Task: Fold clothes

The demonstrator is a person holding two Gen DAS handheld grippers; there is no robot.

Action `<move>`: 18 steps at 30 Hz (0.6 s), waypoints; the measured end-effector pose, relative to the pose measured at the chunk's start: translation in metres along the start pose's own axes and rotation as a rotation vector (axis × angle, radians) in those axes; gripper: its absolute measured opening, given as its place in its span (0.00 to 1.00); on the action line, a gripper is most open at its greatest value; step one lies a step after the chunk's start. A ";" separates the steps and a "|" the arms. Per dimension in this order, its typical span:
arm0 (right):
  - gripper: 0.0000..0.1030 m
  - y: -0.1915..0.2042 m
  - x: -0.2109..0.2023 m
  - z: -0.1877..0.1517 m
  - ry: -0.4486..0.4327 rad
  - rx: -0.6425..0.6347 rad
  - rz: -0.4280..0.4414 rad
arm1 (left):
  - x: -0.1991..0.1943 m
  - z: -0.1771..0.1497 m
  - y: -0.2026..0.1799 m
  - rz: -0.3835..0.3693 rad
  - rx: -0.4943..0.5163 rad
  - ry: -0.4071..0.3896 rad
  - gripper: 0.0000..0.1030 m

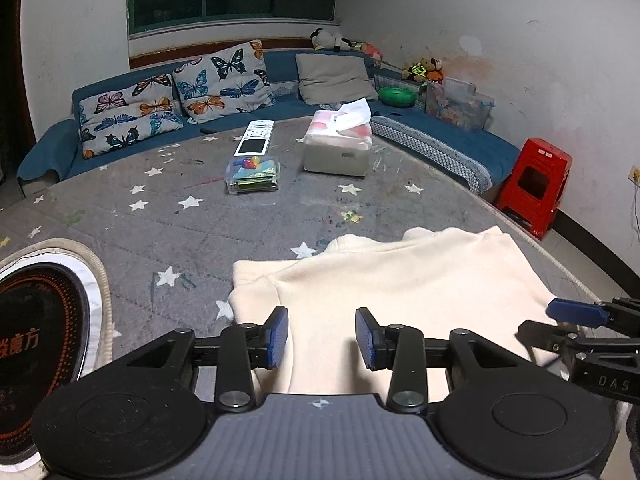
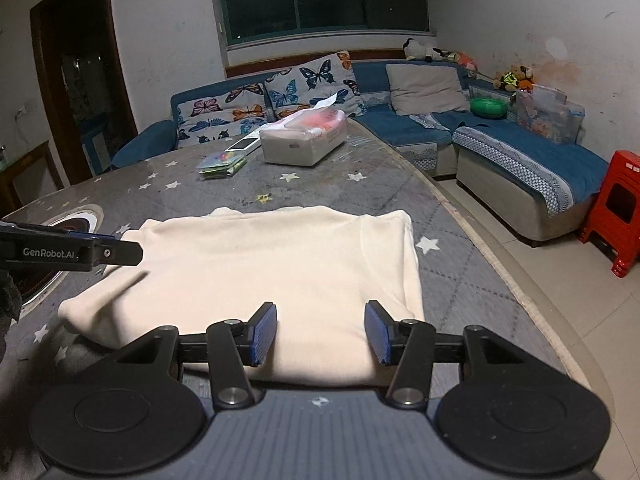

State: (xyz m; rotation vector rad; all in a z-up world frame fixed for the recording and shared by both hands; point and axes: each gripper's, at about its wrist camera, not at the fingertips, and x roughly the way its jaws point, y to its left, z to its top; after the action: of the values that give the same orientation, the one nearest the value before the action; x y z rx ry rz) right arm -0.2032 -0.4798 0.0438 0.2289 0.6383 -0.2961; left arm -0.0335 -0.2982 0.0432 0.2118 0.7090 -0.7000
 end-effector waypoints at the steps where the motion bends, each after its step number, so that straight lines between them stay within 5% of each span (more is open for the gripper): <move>1: 0.48 0.000 -0.002 -0.001 -0.002 0.002 -0.002 | -0.002 -0.002 0.000 0.000 0.003 -0.001 0.40; 18: 0.50 0.005 -0.024 -0.007 -0.038 0.005 0.004 | -0.025 -0.043 0.007 0.003 0.007 0.009 0.42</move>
State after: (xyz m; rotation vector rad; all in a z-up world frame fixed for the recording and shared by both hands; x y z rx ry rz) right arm -0.2234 -0.4679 0.0541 0.2287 0.5993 -0.2977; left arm -0.0655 -0.2626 0.0270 0.2228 0.7147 -0.6991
